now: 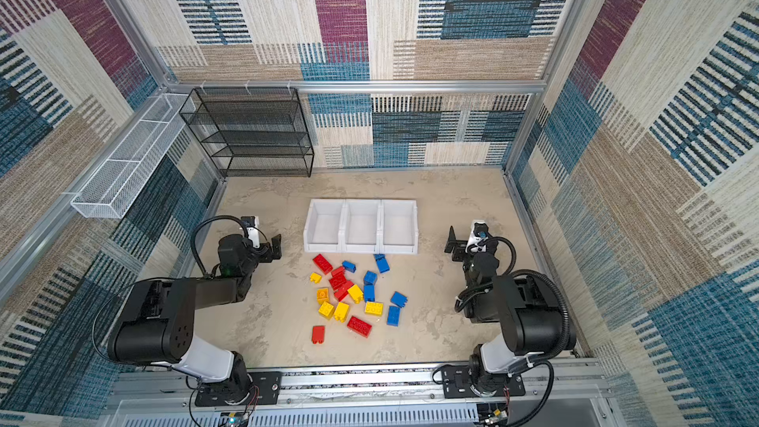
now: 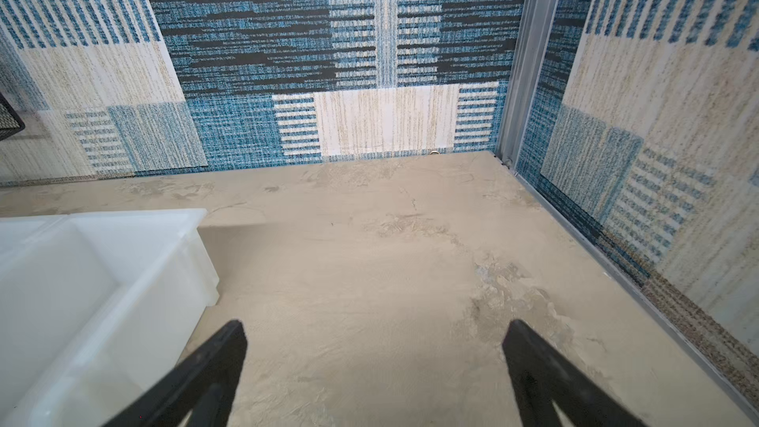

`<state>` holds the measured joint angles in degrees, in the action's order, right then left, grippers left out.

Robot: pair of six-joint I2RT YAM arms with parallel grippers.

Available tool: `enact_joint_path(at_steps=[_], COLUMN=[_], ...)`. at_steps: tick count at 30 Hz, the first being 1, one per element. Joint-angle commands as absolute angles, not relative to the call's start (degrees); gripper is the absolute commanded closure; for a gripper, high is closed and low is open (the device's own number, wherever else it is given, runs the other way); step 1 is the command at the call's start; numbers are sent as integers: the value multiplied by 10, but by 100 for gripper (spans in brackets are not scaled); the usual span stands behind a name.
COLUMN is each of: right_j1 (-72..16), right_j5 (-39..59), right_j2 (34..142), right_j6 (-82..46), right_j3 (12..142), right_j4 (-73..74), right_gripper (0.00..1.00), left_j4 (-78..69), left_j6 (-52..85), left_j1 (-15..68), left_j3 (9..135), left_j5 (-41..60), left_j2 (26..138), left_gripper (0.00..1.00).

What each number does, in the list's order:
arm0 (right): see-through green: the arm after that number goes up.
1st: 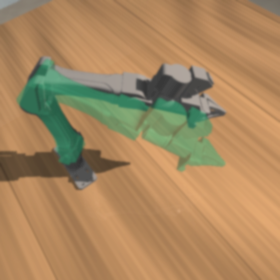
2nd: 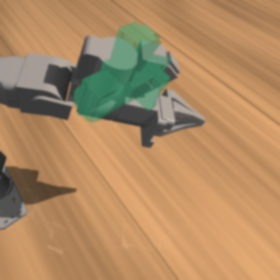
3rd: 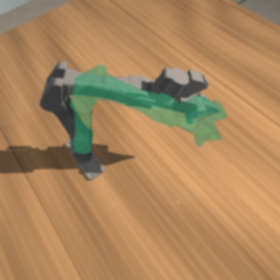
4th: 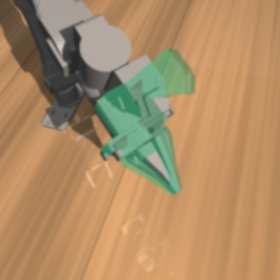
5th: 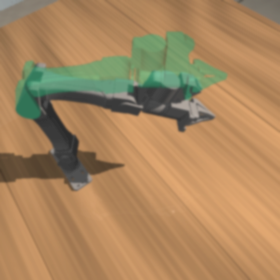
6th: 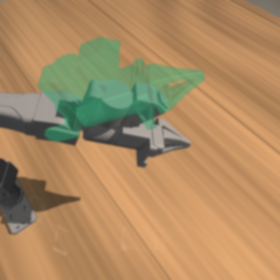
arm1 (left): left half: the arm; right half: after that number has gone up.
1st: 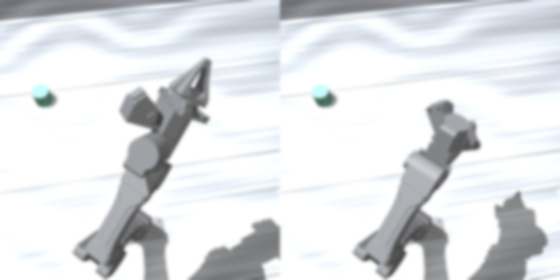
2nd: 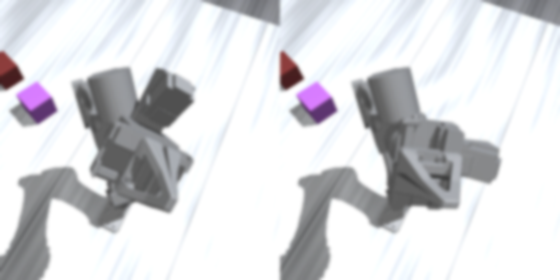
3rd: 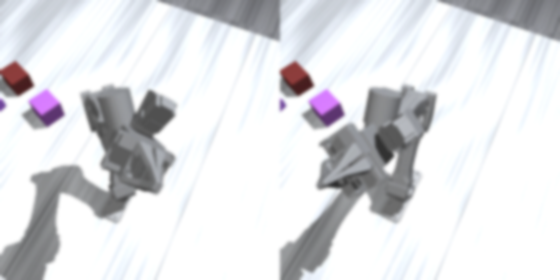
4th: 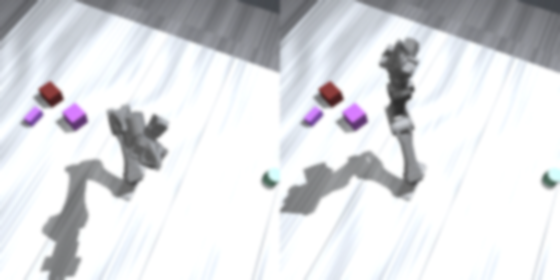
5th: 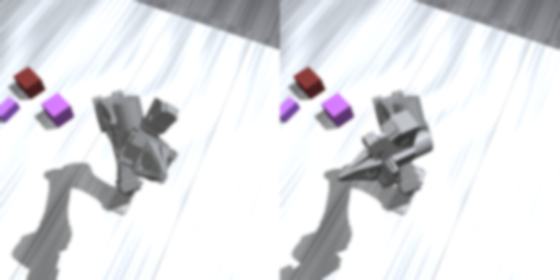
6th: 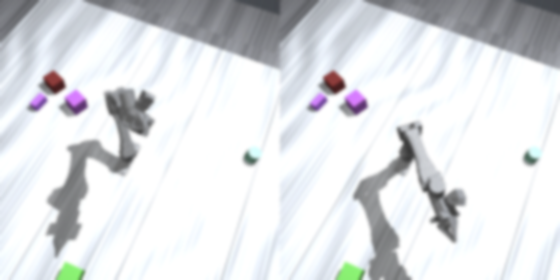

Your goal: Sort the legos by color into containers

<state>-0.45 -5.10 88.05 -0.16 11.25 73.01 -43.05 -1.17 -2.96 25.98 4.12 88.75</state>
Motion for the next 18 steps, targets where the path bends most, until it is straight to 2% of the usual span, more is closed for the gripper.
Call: enact_joint_path(at_steps=[1,18], right_j1=[-4,-4], right_j5=[-51,-52], right_j2=[879,882], right_j6=[0,-1], right_j3=[113,116], right_j4=[751,747], right_gripper=[1,0], left_j4=[-444,-437], left_j6=[-6,-4], left_j1=[-30,-30], left_j3=[258,263], left_j5=[46,47], left_j2=[884,887], left_gripper=[1,1])
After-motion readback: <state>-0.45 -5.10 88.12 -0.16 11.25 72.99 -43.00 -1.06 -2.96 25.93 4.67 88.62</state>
